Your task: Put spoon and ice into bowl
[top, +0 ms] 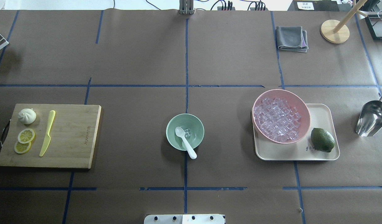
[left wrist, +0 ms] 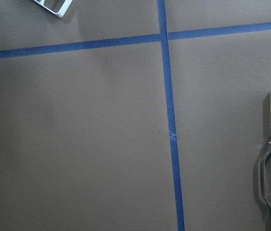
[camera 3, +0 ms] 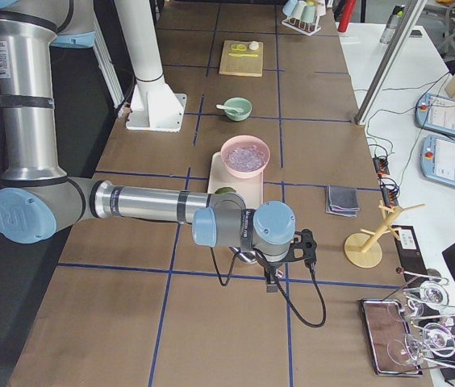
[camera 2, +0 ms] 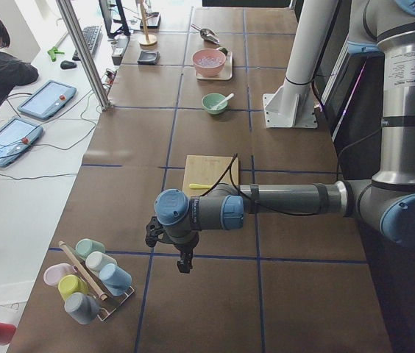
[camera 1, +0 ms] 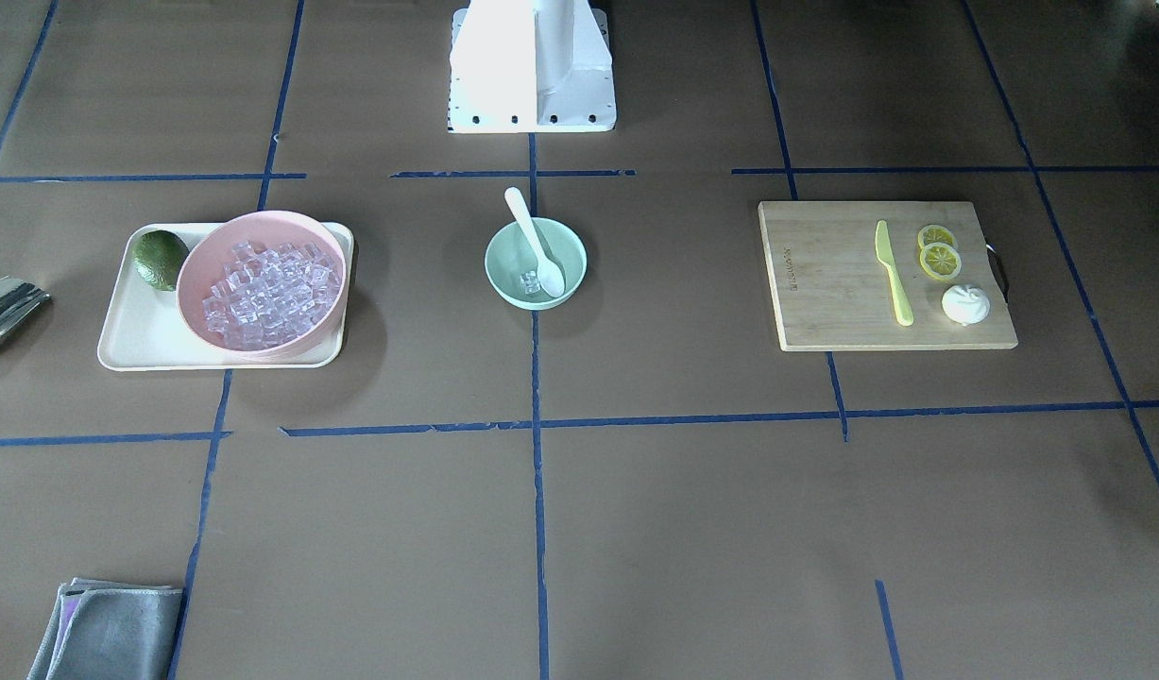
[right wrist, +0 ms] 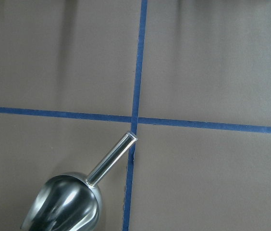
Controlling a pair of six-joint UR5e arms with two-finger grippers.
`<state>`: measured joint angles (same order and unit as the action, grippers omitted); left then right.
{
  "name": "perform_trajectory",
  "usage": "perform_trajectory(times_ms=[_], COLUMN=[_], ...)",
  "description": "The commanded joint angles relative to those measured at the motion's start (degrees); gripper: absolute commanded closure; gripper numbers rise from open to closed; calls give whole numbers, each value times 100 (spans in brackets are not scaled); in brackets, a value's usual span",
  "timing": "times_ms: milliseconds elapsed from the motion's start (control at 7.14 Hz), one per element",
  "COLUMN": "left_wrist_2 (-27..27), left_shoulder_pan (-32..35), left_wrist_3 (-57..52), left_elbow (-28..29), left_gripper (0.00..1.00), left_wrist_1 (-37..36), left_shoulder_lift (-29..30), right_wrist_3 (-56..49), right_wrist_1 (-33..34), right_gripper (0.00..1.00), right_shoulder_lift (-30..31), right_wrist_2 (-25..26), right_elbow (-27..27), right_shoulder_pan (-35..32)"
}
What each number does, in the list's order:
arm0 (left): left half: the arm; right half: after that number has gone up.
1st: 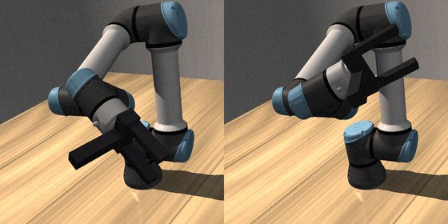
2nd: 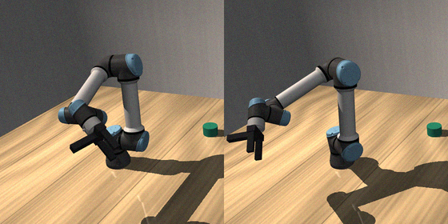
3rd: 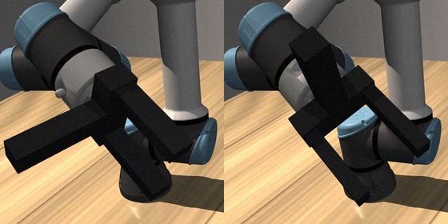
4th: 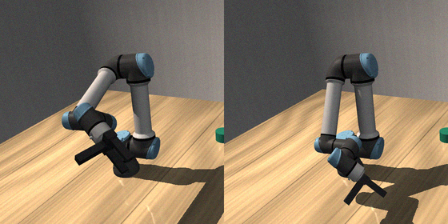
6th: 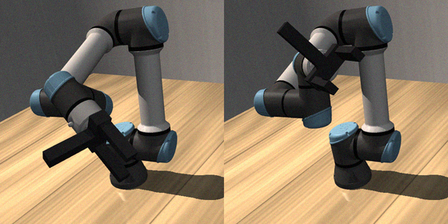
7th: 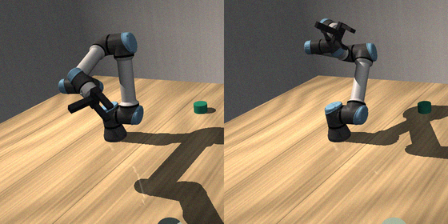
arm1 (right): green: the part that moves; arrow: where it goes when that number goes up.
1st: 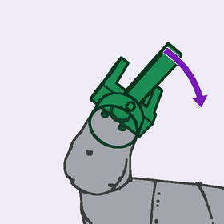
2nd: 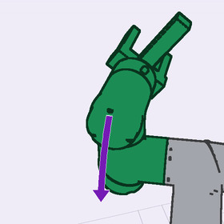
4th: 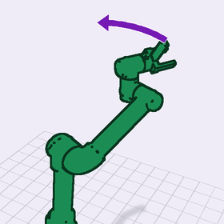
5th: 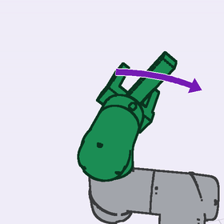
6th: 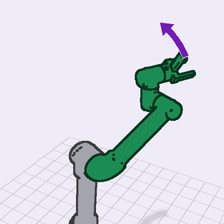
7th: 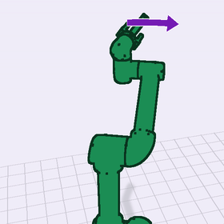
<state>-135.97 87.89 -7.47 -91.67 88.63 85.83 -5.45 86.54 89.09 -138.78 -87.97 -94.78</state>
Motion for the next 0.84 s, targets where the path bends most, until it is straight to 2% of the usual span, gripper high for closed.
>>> perform_trajectory(times_ms=[0,700], left_wrist_2=[-8,-8], left_shoulder_pan=[9,290], left_wrist_3=[26,44], left_elbow=[-52,-79], left_gripper=[0,0], left_wrist_1=[-3,-38], left_shoulder_lift=[12,100], right_wrist_3=[-8,-8], right_wrist_1=[3,12], right_gripper=[0,0], right_shoulder_lift=[-6,-6], right_wrist_2=[0,-9], right_elbow=[-9,-27], right_shoulder_pan=[-5,-22])
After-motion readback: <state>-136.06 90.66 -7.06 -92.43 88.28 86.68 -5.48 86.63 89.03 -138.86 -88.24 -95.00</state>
